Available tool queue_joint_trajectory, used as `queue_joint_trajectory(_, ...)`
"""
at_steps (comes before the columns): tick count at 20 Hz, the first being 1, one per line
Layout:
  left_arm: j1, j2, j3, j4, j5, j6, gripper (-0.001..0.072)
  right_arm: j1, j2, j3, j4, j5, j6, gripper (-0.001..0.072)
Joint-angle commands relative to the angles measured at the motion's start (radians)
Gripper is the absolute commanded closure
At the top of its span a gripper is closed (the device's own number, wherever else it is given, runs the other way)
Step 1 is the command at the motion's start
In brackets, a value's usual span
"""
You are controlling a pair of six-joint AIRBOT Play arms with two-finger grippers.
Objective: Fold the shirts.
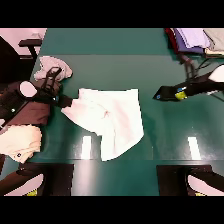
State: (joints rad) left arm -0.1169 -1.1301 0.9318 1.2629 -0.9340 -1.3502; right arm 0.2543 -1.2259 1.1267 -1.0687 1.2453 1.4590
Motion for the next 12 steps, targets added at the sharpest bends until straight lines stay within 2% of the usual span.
queue_joint_trajectory(1,0.000,-0.002,0.050,0.040,0.053,-0.011,0.0683,0.018,-0.171,-0.060,0.014,-0.110,-0.009,0.0137)
queue_joint_trajectory(5,0.001,-0.002,0.050,0.040,0.061,-0.011,0.0683,0.063,-0.339,-0.060,0.272,-0.260,-0.174,0.0204)
queue_joint_trajectory(7,0.000,-0.002,0.050,0.040,0.061,-0.011,0.0683,0.083,-0.397,-0.033,0.354,-0.292,-0.217,0.0216)
queue_joint_trajectory(10,0.000,-0.002,0.050,0.040,0.059,-0.011,0.0683,0.118,-0.461,0.081,0.360,-0.297,-0.257,0.0431)
queue_joint_trajectory(11,0.000,-0.001,0.050,0.040,0.059,-0.011,0.0683,0.129,-0.474,0.118,0.358,-0.303,-0.267,0.0542)
queue_joint_trajectory(12,0.000,-0.001,0.050,0.040,0.061,-0.011,0.0683,0.138,-0.484,0.160,0.346,-0.303,-0.272,0.0701)
